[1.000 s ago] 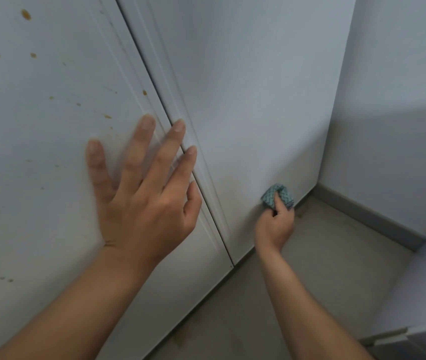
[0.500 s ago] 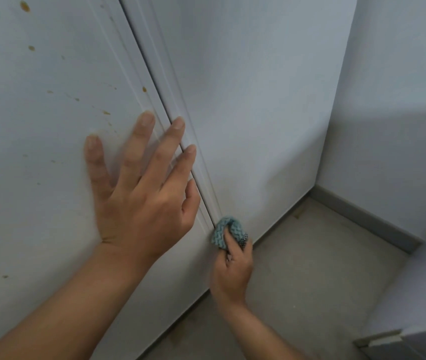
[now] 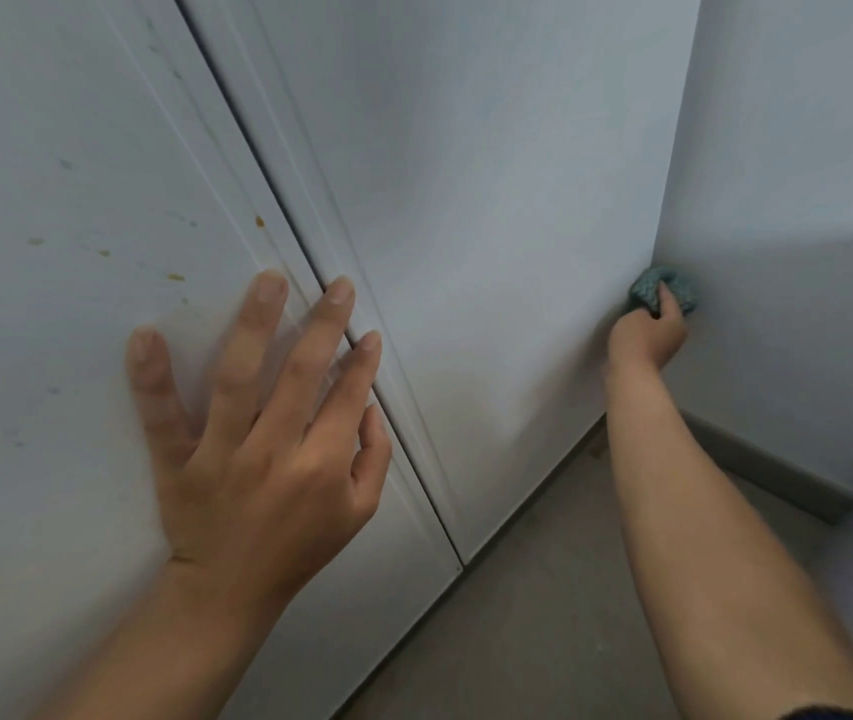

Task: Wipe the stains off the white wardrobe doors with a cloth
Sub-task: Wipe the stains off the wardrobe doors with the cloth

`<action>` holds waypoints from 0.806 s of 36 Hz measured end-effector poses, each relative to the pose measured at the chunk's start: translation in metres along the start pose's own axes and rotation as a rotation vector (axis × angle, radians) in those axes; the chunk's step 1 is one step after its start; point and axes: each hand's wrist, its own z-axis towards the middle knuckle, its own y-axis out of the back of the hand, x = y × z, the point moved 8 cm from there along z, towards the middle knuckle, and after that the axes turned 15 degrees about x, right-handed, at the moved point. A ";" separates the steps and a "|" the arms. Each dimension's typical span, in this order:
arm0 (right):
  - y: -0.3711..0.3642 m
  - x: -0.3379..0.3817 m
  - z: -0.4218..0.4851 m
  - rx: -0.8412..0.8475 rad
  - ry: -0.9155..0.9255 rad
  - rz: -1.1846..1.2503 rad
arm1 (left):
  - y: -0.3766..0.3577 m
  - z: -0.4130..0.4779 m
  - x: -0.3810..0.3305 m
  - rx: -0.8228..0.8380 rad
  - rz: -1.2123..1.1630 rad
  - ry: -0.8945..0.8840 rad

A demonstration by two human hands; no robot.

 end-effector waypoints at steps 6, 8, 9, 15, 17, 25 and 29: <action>0.006 -0.004 -0.016 0.082 0.000 -0.175 | -0.002 0.000 0.000 0.016 -0.017 -0.004; 0.003 -0.013 -0.044 0.107 0.033 -0.211 | -0.003 -0.001 0.000 0.020 -0.016 -0.004; 0.000 -0.018 -0.060 0.118 0.064 -0.225 | -0.003 -0.002 0.000 0.018 -0.020 -0.003; 0.003 -0.023 -0.070 0.198 0.086 -0.226 | 0.000 0.001 0.000 0.024 -0.012 -0.002; 0.004 -0.020 -0.074 0.161 0.058 -0.220 | -0.002 0.001 -0.001 0.023 -0.013 -0.006; -0.025 -0.023 -0.211 0.123 0.098 -0.171 | 0.001 0.003 0.000 0.027 -0.015 0.001; -0.021 -0.021 -0.220 0.203 0.152 -0.190 | 0.002 0.002 -0.001 0.033 -0.024 -0.012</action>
